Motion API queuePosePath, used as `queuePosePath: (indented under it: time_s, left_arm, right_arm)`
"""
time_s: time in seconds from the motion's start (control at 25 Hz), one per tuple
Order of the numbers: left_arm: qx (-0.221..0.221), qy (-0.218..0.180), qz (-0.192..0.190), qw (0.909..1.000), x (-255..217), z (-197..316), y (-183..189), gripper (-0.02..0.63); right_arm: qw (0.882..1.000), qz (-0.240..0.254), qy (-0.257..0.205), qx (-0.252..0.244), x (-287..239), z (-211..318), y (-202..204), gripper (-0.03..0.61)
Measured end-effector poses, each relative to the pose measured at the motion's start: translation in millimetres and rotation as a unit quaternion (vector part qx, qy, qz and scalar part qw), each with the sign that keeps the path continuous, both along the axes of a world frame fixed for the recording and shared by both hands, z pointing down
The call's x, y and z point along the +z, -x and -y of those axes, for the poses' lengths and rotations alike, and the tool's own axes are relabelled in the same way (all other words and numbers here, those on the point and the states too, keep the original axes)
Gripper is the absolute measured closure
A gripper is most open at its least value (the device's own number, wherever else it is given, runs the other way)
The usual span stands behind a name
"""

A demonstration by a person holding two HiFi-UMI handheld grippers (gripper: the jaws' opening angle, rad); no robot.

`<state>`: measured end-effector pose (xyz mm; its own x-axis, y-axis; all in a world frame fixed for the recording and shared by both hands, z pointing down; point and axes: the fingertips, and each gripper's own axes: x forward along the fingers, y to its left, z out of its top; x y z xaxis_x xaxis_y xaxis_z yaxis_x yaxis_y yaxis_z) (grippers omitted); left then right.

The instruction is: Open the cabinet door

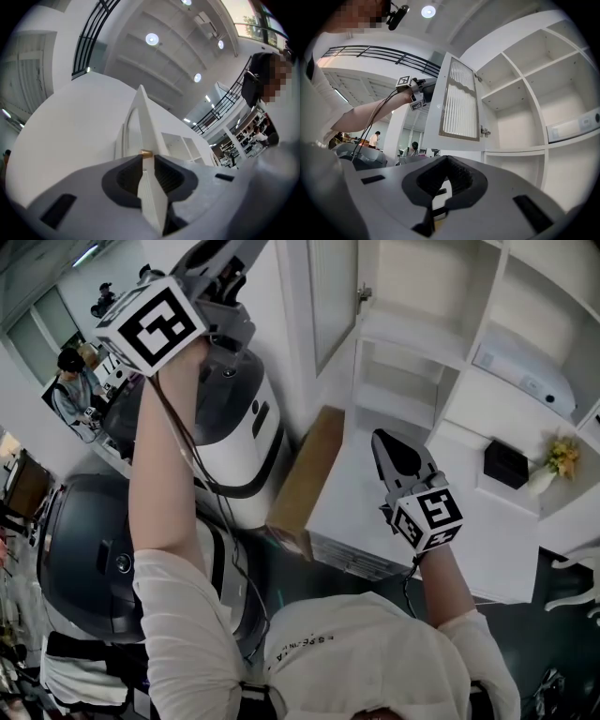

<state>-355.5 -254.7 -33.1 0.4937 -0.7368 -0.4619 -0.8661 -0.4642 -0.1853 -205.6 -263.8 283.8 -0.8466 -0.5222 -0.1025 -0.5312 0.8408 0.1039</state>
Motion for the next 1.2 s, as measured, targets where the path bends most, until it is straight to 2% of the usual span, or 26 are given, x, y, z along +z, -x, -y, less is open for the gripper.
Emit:
queuePosePath:
  time_s: [0.12, 0.24, 0.4, 0.68, 0.92, 1.08, 1.2]
  left_arm:
    - [-0.022, -0.009, 0.009, 0.9997, 7.9, -19.6, -5.1, 0.535]
    - [-0.05, -0.014, 0.038, 0.9979, 20.2, -34.5, -19.9, 0.544]
    - [-0.077, -0.008, 0.074, 0.9942, 54.0, -43.7, -50.3, 0.605]
    - [-0.083, 0.042, 0.116, 0.9889, 147.6, -34.2, -105.3, 0.611]
    - [-0.079, 0.091, 0.126, 0.9847, 233.6, -23.4, -153.8, 0.611]
    - [-0.086, 0.125, 0.141, 0.9784, 290.1, -18.9, -178.6, 0.611]
    - [-0.08, 0.151, 0.13, 0.9766, 321.4, -18.7, -188.0, 0.611]
  right_arm:
    - [1.0, -0.005, 0.008, -0.008, 9.1, -12.7, -1.2, 0.568]
    - [1.0, -0.009, 0.009, -0.02, 13.1, -25.3, -4.9, 0.568]
    - [1.0, -0.008, 0.008, -0.022, 13.2, -37.4, -19.9, 0.568]
    - [1.0, -0.015, 0.0, -0.007, 17.3, -40.6, -52.6, 0.568]
    - [0.999, -0.026, -0.023, 0.014, 24.9, -33.7, -81.5, 0.568]
    - [0.999, -0.017, -0.017, 0.03, 34.4, -25.4, -101.1, 0.568]
    - [0.999, -0.013, -0.013, 0.041, 40.7, -20.5, -111.0, 0.568]
